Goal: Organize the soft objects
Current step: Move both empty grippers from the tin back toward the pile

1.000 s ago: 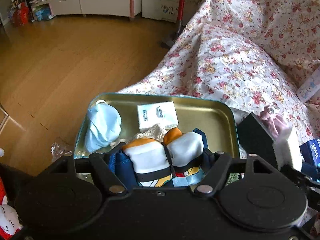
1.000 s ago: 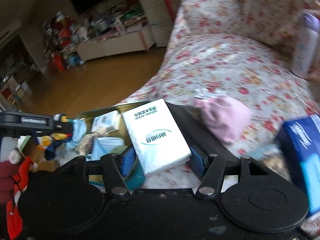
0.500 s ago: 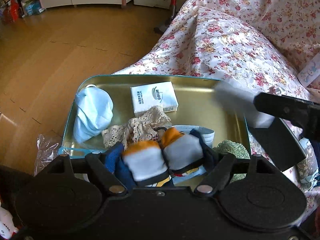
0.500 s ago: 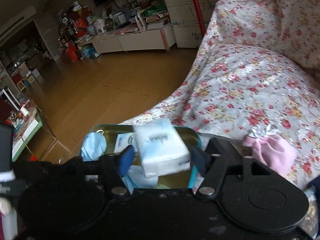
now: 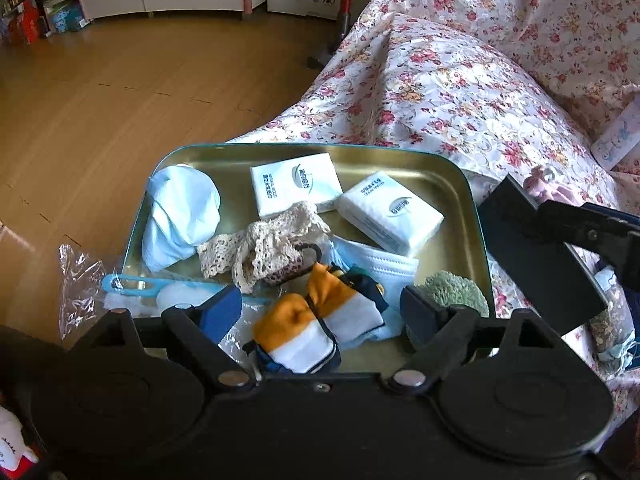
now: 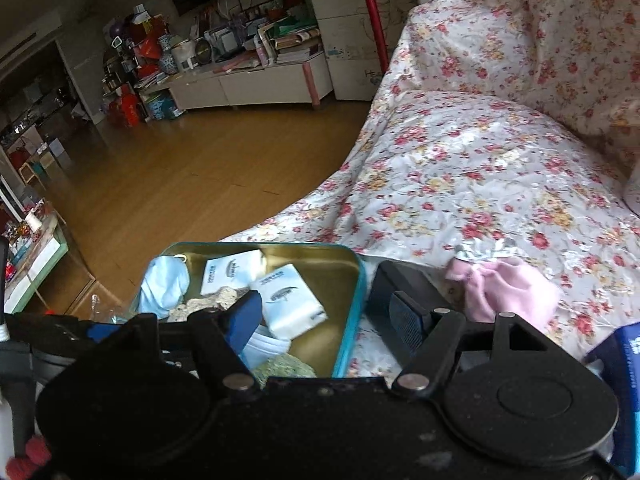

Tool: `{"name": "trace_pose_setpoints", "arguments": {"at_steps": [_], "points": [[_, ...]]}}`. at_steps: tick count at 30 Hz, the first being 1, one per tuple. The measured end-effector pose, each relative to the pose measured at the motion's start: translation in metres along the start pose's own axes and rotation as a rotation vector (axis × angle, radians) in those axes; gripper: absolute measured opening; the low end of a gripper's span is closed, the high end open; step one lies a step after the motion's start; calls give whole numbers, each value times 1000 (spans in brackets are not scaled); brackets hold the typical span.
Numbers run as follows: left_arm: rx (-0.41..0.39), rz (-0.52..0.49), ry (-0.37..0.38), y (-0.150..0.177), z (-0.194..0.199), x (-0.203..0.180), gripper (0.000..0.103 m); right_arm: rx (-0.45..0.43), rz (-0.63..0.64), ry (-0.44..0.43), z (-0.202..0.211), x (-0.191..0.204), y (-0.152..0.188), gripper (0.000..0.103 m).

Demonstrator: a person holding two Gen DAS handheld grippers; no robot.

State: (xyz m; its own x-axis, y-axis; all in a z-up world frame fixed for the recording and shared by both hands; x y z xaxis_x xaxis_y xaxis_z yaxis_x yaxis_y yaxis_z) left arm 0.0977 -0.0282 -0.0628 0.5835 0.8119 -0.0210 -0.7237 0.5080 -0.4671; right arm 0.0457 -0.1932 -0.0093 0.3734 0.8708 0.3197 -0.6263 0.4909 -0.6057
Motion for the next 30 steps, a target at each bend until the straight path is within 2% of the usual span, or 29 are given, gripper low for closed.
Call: {"name": "trace_pose_setpoints", "arguments": {"at_steps": [10,22,30], "points": [[-9,-39,-11,13,17,-31,82,-24,-8,61,34,-41,20,70],[-5,-163,40,32,26,-110,82,-42,-52,198,95,-114,64,70],[-10,-244,63,36,30,-155,82,-117,-171,262,128,-170,56,70]]}}
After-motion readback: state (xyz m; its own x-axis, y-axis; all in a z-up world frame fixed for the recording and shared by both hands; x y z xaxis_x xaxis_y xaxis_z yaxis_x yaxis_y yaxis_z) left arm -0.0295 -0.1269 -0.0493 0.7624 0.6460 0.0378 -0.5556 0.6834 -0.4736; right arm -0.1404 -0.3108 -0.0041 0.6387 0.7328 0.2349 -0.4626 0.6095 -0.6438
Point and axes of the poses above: each gripper's, at about its wrist camera, not at the fingertips, and z roughly against the way its jaws point, x to its left, y to its underside, the point moved 10 cm from there along -z, roughly the way its jaws point, and after that the axes turned 6 degrees about -z, right-handed, at the moved point
